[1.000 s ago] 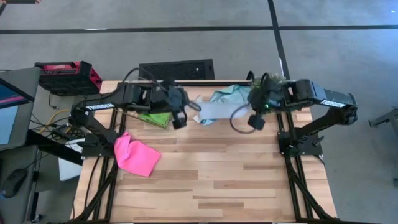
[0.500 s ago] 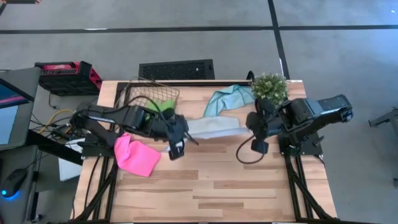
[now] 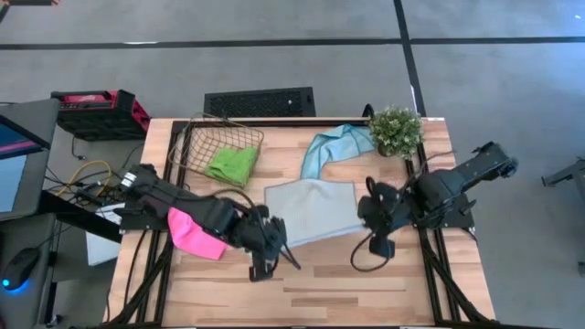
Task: Fold microfiber towels
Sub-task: Fold the gray microfiber cloth
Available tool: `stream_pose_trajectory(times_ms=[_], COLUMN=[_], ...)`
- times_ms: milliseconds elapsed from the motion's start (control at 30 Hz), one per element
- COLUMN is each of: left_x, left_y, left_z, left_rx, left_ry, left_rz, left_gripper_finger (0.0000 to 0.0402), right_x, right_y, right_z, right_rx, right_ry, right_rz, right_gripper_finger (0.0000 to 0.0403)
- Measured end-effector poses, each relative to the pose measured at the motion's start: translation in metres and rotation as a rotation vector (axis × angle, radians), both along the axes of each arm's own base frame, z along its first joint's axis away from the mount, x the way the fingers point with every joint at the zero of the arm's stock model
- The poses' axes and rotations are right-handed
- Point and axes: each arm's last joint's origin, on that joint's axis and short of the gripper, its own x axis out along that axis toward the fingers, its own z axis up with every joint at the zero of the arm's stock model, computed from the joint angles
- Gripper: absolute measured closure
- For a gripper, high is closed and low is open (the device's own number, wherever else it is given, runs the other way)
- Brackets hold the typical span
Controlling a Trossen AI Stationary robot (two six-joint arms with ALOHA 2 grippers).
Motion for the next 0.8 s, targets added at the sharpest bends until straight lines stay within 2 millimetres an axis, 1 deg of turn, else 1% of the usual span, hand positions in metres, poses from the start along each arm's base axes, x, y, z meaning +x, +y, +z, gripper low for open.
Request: stream_pose_trajectory(times_ms=[167, 233, 300, 467, 567, 633, 700, 800], left_x=[0.01, 0.012, 0.017, 0.02, 0.021, 0.023, 0.023, 0.026], left_y=[-0.022, -0.029, -0.036, -0.051, -0.055, -0.056, -0.055, -0.054], left_z=[-0.015, -0.019, -0.025, -0.034, -0.039, -0.04, -0.042, -0.042], left_rx=[-0.063, -0.077, -0.111, -0.142, -0.155, -0.162, -0.167, -0.169], left_ry=[0.003, 0.001, 0.002, 0.005, 0.025, 0.015, 0.029, 0.015], left_rz=[-0.071, -0.092, -0.104, -0.132, -0.136, -0.132, -0.111, -0.081], left_gripper_finger=[0.0401, 0.0401, 0.0401, 0.0401, 0.0401, 0.0401, 0.0401, 0.0401], right_x=[-0.001, -0.001, -0.003, -0.003, 0.002, 0.0, 0.002, -0.001], right_y=[0.016, 0.022, 0.03, 0.054, 0.067, 0.07, 0.071, 0.068], right_z=[-0.02, -0.032, -0.045, -0.07, -0.079, -0.084, -0.086, -0.089], right_rx=[0.051, 0.057, 0.071, 0.111, 0.133, 0.116, 0.108, 0.066], right_ry=[0.012, 0.048, 0.082, 0.114, 0.118, 0.14, 0.147, 0.182], right_rz=[0.035, 0.023, 0.024, 0.059, 0.086, 0.097, 0.103, 0.092], right_gripper_finger=[0.0401, 0.0401, 0.0401, 0.0401, 0.0401, 0.0399, 0.0399, 0.0398])
